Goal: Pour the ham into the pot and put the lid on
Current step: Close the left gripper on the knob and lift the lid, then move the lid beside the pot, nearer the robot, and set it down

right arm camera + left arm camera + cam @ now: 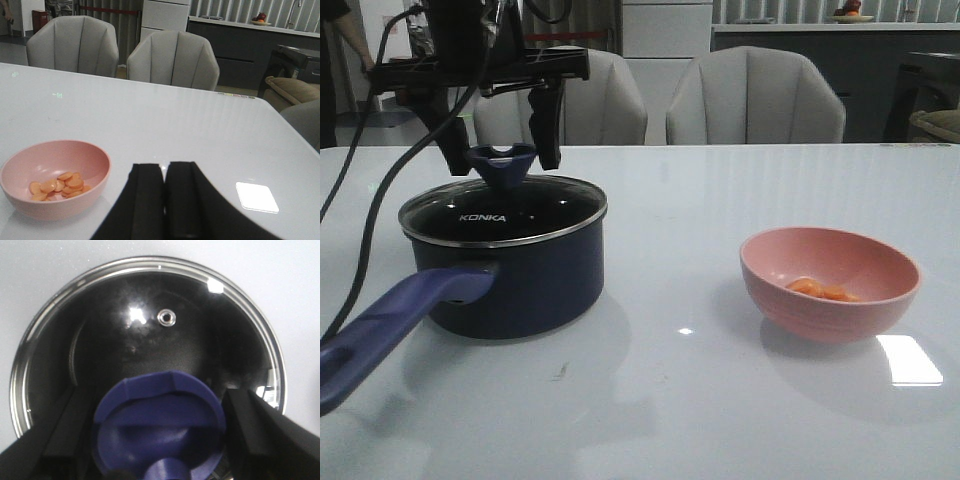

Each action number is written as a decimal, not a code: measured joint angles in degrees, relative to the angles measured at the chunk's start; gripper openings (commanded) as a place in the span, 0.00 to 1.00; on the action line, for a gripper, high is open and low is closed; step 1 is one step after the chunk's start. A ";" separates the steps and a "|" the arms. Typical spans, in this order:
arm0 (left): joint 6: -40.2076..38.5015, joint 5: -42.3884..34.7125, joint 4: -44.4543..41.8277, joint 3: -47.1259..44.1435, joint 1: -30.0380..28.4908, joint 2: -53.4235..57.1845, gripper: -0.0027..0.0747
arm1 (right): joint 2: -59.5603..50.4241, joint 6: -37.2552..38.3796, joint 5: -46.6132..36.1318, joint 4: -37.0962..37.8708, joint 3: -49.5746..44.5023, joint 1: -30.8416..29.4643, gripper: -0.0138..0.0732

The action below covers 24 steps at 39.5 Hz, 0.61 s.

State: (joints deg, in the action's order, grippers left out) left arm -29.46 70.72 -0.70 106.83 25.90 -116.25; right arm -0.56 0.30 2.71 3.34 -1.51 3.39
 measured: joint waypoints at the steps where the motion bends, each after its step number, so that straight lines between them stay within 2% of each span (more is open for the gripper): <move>1: 0.00 0.00 0.00 0.12 0.00 0.00 0.49 | 0.00 0.00 0.00 0.00 0.00 0.00 0.32; 16: 0.11 0.67 0.00 4.79 0.00 0.00 0.49 | 0.00 0.00 0.00 0.00 0.00 0.00 0.32; 24: 3.70 0.88 -1.42 5.34 -0.42 0.94 0.49 | 0.00 0.00 0.00 0.00 0.00 0.00 0.32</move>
State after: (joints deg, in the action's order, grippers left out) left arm -25.76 71.59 -2.12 112.18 25.49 -115.31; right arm -0.56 0.30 2.71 3.34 -1.51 3.39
